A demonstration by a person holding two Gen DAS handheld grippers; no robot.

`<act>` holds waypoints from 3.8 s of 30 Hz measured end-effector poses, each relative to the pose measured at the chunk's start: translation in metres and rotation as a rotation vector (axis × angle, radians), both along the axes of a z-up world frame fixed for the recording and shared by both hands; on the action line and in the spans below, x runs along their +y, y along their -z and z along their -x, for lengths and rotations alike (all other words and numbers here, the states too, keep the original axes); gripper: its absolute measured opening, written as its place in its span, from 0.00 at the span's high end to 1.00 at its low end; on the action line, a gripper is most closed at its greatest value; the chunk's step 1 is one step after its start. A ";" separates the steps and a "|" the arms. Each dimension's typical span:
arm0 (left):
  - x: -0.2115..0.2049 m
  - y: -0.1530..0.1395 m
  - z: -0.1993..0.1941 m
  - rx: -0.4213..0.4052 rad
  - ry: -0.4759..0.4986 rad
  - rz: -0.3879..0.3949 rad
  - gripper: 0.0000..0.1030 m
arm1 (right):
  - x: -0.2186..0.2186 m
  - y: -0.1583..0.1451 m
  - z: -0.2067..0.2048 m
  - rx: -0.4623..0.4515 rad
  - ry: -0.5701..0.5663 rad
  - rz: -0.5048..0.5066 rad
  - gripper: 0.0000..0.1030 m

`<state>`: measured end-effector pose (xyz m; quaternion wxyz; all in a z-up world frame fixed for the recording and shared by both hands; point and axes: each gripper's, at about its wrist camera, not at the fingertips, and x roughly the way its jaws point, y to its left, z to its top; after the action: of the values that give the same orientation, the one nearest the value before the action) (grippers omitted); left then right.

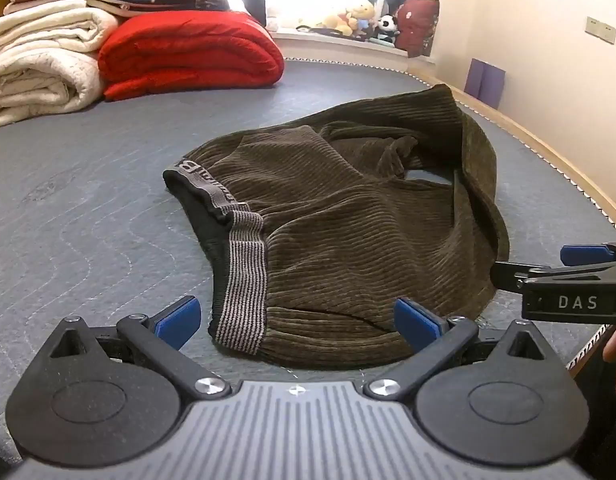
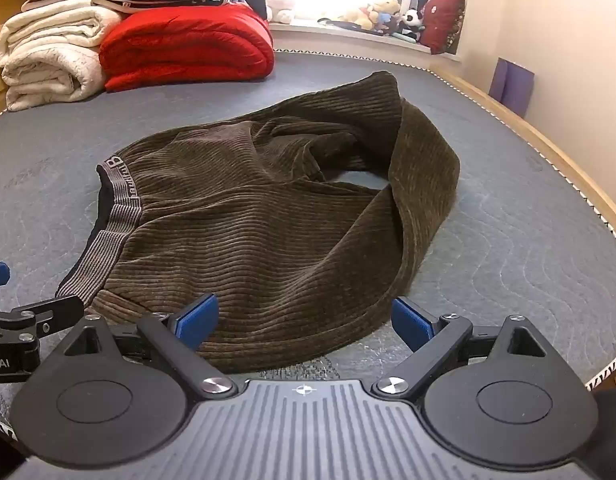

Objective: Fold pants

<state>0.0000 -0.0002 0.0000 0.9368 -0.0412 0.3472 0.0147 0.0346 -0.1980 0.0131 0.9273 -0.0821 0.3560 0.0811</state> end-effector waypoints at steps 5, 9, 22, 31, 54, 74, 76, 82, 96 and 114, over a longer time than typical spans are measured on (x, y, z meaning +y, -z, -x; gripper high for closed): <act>-0.002 0.001 -0.001 -0.005 0.006 0.001 0.00 | 0.000 0.000 0.000 0.000 -0.001 0.002 0.09; -0.003 -0.003 0.005 -0.002 0.007 -0.002 0.00 | 0.000 0.000 0.000 0.000 -0.001 0.001 0.09; -0.002 0.000 0.001 -0.013 0.013 0.000 0.00 | 0.001 0.000 0.000 0.001 -0.005 0.002 0.09; -0.002 -0.001 0.000 -0.017 0.014 0.000 0.00 | 0.001 0.000 0.000 0.002 -0.005 0.003 0.09; -0.003 -0.001 0.001 -0.022 0.015 0.014 0.00 | 0.002 -0.001 -0.001 0.004 -0.004 0.004 0.09; 0.051 -0.056 -0.027 -0.102 0.319 0.048 0.94 | 0.010 -0.011 0.007 -0.175 -0.045 0.019 0.32; 0.072 -0.040 -0.039 -0.090 0.273 0.053 0.94 | 0.013 -0.010 0.006 -0.161 -0.057 0.020 0.26; 0.150 0.040 -0.077 0.235 -0.044 0.412 0.94 | 0.026 -0.003 0.005 -0.117 -0.117 0.014 0.21; 0.156 0.078 -0.126 0.330 -0.065 0.618 0.56 | 0.109 0.049 0.002 0.074 -0.435 0.091 0.22; 0.154 0.060 -0.149 0.240 0.008 0.545 0.84 | 0.147 0.048 0.028 0.036 -0.616 0.251 0.93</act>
<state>0.1492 0.1534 -0.0601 0.8434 -0.2878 0.4470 -0.0780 0.0070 -0.0507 -0.0350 0.8354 -0.2979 0.3380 0.3148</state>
